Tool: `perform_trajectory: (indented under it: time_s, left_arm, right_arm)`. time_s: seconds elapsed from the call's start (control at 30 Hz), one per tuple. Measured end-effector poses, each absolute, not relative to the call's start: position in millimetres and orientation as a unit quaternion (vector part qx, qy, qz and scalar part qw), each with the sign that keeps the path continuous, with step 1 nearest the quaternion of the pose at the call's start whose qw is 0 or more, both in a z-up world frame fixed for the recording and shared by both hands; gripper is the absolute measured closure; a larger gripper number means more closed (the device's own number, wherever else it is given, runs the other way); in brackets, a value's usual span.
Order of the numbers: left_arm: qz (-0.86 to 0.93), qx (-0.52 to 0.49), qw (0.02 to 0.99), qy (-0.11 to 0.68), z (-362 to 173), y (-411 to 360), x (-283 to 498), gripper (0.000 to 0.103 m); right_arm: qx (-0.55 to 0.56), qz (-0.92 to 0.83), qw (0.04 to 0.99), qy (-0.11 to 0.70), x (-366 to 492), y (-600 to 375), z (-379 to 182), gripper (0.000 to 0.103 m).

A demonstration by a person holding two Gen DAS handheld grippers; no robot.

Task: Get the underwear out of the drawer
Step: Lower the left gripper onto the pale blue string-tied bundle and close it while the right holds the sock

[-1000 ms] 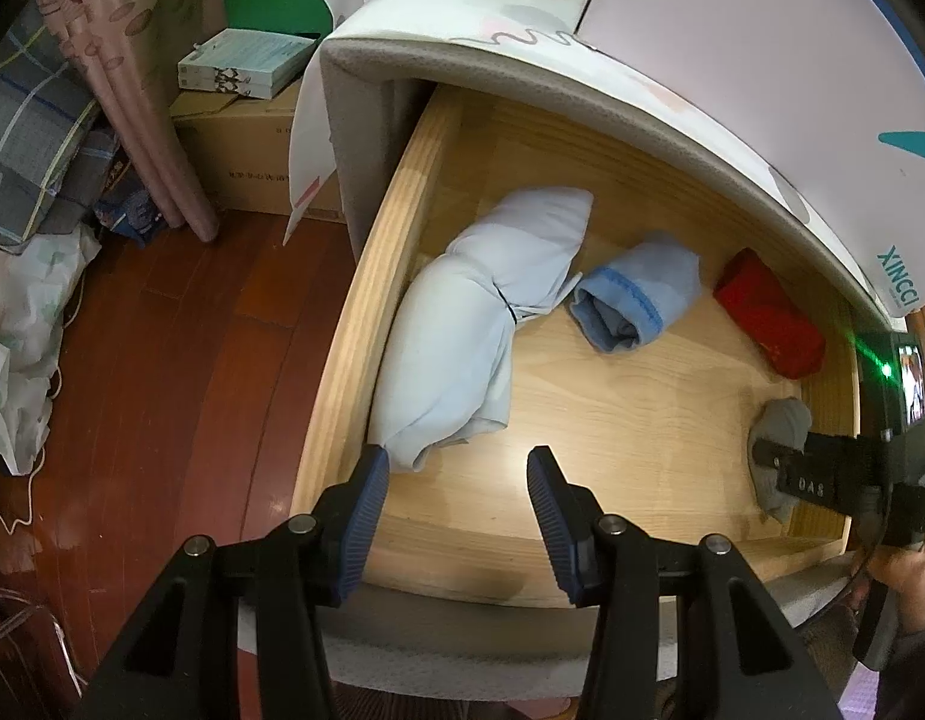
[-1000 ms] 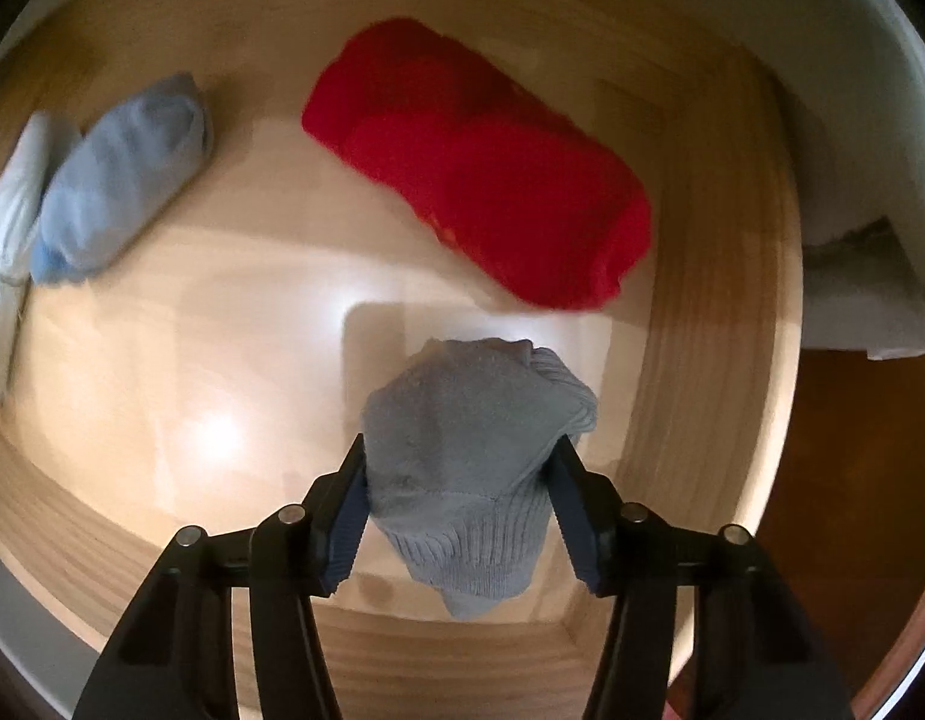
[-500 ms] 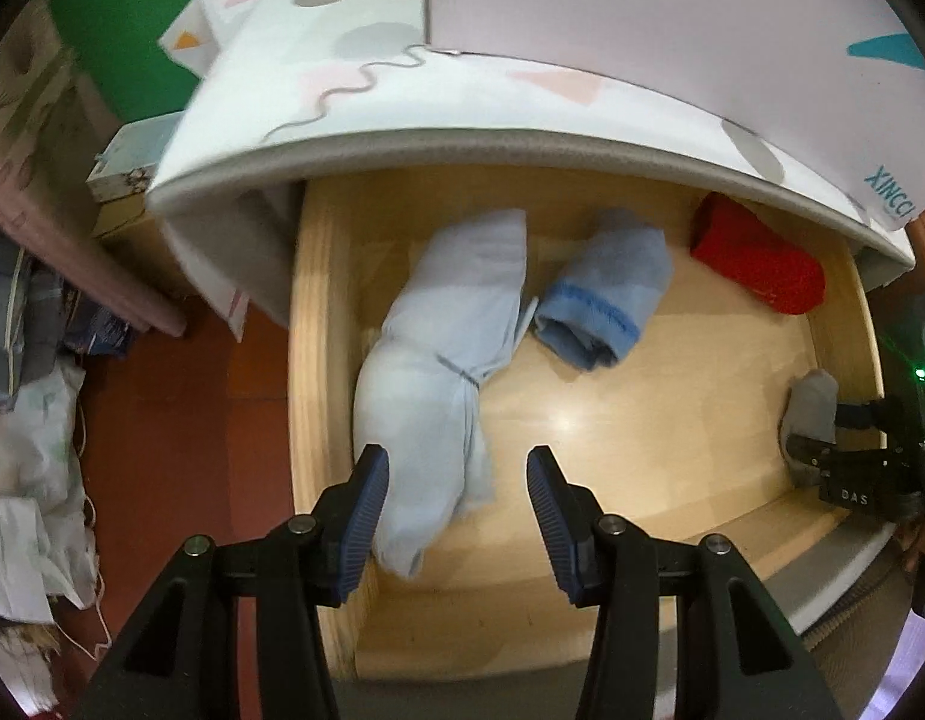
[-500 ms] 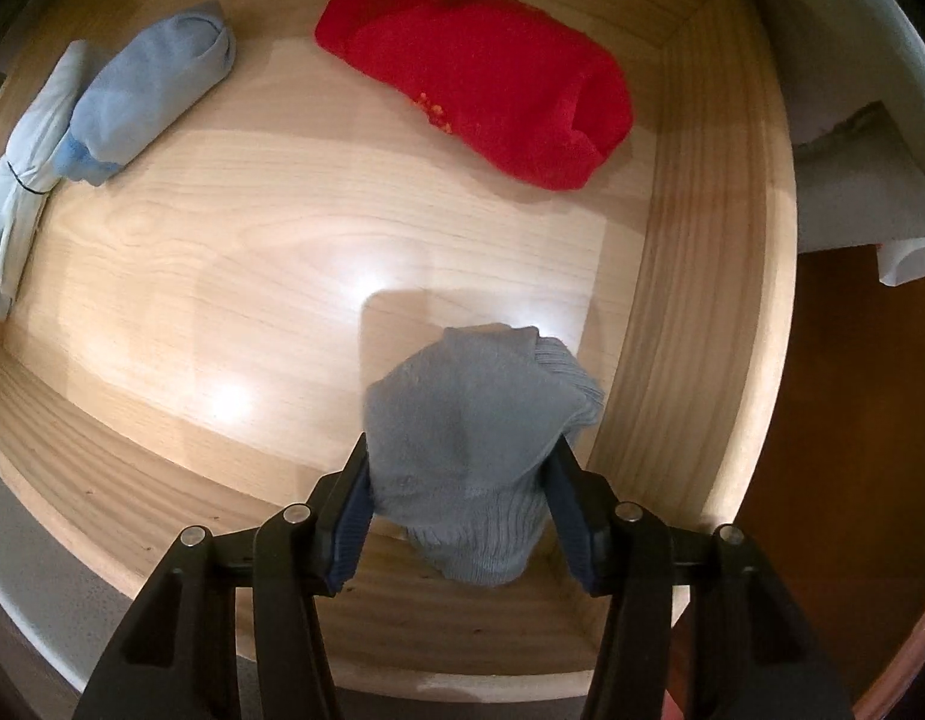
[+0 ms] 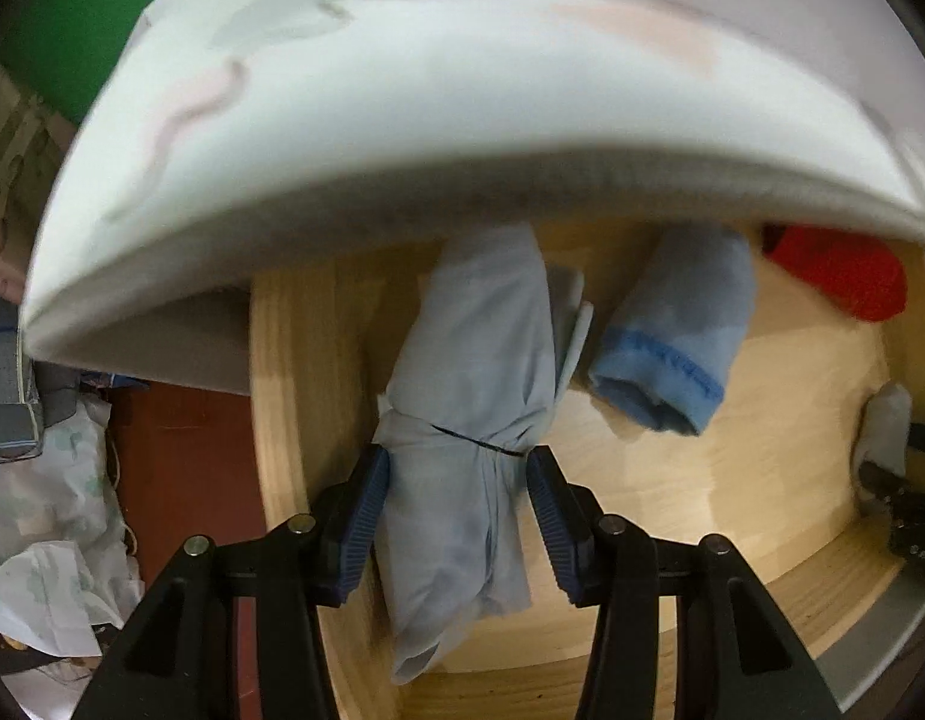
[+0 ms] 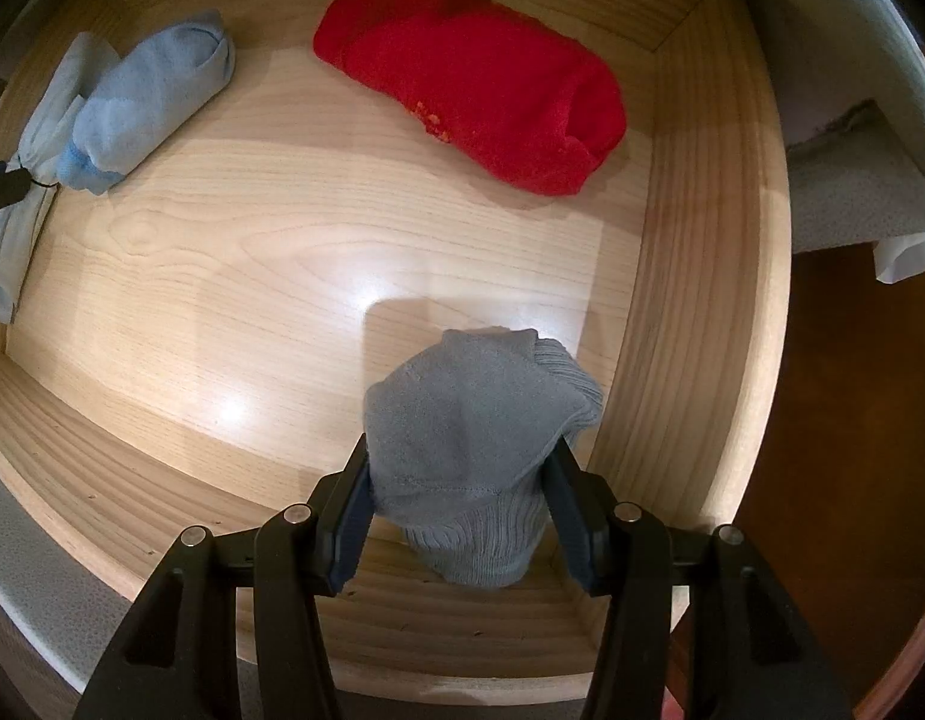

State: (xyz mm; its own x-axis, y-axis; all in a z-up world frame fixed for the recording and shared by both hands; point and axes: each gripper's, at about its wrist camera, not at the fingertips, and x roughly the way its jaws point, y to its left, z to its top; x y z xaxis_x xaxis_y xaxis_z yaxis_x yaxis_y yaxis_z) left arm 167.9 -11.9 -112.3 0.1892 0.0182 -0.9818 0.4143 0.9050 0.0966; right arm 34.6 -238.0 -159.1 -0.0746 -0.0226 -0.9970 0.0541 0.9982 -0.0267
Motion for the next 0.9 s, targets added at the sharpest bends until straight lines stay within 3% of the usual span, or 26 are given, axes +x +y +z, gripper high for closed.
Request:
perform_trajectory:
  time_s: [0.7, 0.9]
  left_arm:
    - [-0.106, 0.139, 0.682, 0.710, -133, -14, 137, 0.051]
    - [-0.099, 0.175, 0.688, 0.697, -134, -29, 136, 0.042]
  right_arm:
    - [0.016, -0.026, 0.684, 0.729, 34, -243, -153, 0.053]
    - [0.018, -0.026, 0.685, 0.728, 36, -240, -152, 0.053]
